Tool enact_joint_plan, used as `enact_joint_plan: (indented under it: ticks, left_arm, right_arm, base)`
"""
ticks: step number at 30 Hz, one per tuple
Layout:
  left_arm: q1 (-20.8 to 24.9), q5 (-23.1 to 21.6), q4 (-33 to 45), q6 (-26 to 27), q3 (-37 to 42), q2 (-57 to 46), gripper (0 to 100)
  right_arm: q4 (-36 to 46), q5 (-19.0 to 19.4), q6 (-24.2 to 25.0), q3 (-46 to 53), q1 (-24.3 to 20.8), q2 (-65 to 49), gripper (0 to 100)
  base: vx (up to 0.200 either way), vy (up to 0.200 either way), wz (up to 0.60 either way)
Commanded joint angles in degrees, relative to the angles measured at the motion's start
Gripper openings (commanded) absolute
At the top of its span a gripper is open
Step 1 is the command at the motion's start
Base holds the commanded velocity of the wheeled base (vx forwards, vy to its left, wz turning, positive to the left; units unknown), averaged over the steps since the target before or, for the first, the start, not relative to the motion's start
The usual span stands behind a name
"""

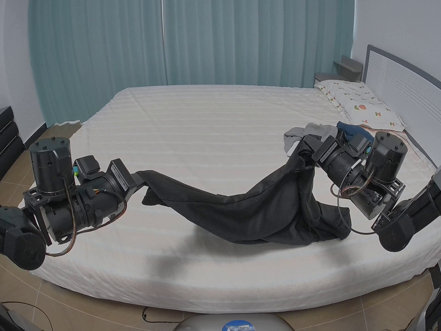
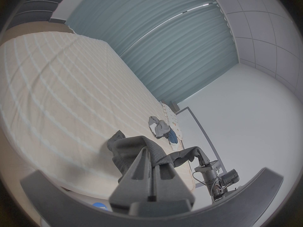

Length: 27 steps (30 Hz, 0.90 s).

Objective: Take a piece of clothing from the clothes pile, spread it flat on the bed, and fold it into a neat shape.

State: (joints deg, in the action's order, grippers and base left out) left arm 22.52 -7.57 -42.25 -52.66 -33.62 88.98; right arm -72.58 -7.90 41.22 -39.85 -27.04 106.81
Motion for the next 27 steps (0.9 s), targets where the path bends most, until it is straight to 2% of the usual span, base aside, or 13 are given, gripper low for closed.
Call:
enact_joint_plan:
  ticks: [1,5,11,17,23,27]
  left_arm:
    - [-0.1,0.0,0.0,0.1,0.1,0.1,0]
    - [-0.1,0.0,0.1,0.3,0.2,0.2,0]
    - [0.5,-0.1,0.0,0.7,2.0,-1.1,0]
    - [1.3,0.1,0.2,4.4,4.2,-3.9,0]
    - [2.9,1.2,1.9,4.5,4.6,-6.4,0]
    - [4.8,4.1,5.0,6.8,4.6,-9.6,0]
  right_arm:
    - [0.1,0.0,0.0,0.0,0.0,-0.1,0]
    - [0.1,-0.1,-0.3,0.9,0.1,-0.4,0]
    - [0.3,0.3,-0.5,3.3,0.4,-2.4,0]
    - [1.2,0.3,-4.5,3.1,0.7,-5.3,0]
    - [1.3,-0.3,-6.3,7.2,-1.0,-9.9,0]
    - [4.4,-1.5,-10.5,10.7,-1.7,-16.8,0]
  base:
    - [0.000,0.200,0.00]
    - [0.000,0.200,0.00]
    - [0.000,0.000,0.00]
    - [0.000,0.000,0.00]
    - [-0.200,0.000,0.00]
    - [-0.200,0.000,0.00]
